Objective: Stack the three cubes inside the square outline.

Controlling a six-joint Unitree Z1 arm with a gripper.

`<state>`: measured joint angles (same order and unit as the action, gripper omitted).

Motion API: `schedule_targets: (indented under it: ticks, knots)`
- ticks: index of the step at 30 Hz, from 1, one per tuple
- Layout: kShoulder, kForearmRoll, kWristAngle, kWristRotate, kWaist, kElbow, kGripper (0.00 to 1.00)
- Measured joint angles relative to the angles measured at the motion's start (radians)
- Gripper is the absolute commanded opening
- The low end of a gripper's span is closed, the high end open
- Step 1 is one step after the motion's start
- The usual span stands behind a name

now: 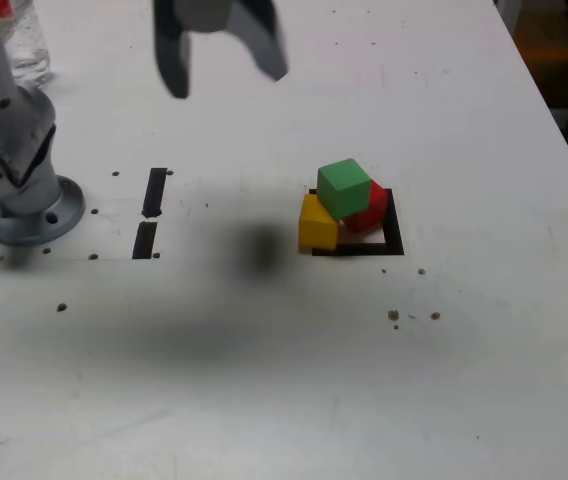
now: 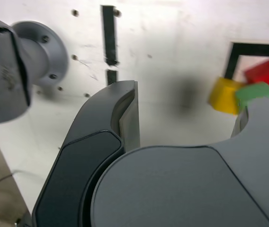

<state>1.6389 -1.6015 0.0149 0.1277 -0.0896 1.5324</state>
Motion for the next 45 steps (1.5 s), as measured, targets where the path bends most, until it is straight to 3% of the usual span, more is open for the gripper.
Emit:
schedule_targets:
  ticks: [15,33,45]
  knots:
    - [0.186,-0.022,-0.08,0.013,-0.011,0.193,0.85]
    - [0.366,0.07,-0.099,0.009,-0.011,0.159,0.85]
    - [0.423,0.102,-0.099,-0.002,-0.011,0.159,0.85]
